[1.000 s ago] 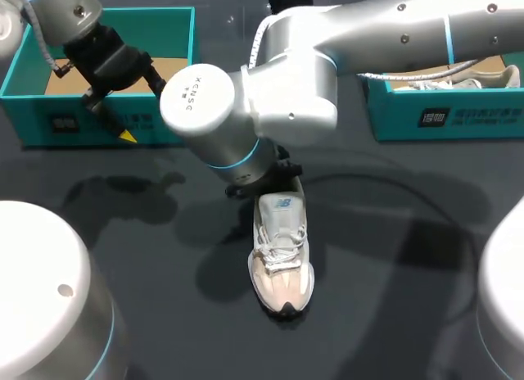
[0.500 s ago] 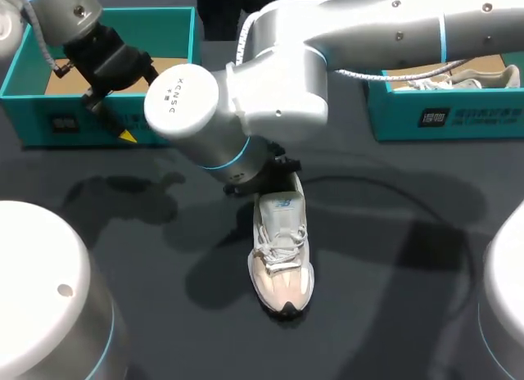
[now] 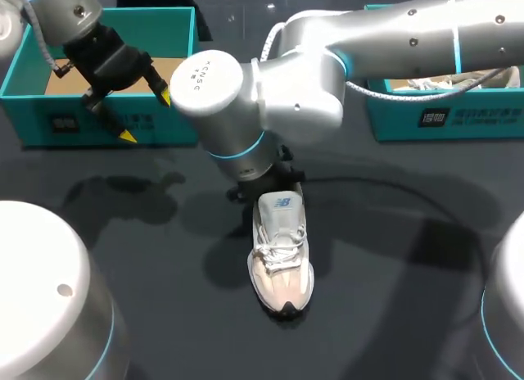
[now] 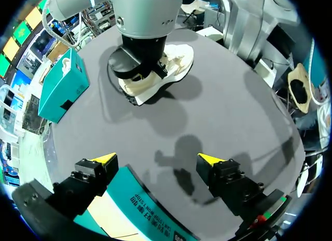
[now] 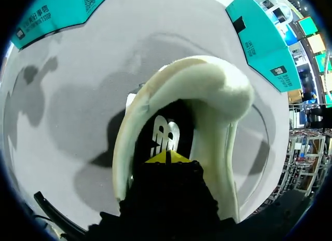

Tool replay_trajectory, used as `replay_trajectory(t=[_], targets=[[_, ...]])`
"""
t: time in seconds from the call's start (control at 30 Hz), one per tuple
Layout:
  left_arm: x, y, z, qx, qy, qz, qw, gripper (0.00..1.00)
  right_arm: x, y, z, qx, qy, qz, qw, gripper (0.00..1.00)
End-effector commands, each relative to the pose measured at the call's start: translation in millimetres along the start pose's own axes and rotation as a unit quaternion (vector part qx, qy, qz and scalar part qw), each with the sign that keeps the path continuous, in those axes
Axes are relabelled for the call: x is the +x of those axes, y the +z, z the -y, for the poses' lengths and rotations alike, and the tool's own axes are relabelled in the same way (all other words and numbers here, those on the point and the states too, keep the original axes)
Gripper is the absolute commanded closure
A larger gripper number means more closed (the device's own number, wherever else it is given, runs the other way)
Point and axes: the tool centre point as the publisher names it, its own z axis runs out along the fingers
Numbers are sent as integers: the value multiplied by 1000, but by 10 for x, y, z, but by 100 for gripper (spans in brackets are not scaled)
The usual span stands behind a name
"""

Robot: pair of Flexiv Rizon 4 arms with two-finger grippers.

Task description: Take the shoe out of the shoebox, open the shoe tongue, remove and reinsert the insole, then place the shoe into the shoebox

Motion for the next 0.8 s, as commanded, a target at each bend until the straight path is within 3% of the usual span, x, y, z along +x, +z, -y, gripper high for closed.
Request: replay_trajectory(t=[0.03, 0.37, 0.5, 0.73, 0.77, 0.8], targets=[[5, -3, 2, -1, 0, -1, 1000, 0, -107, -149, 13, 8, -6, -35, 999, 100], [5, -3, 2, -1, 0, -1, 1000, 0, -164, -304, 26, 37, -6, -30, 999, 100], [5, -3, 2, -1, 0, -1, 1000, 0, -187, -287, 17, 65, -2, -43, 997, 100], [5, -3, 2, -1, 0, -1, 1000, 0, -160, -400, 118, 95, -3, -48, 994, 100], [5, -3, 2, -1, 0, -1, 1000, 0, -156, -422, 125, 97, -4, -47, 994, 98], [5, -3, 2, -1, 0, -1, 1000, 0, -150, -439, 131, 101, -2, -46, 994, 89]])
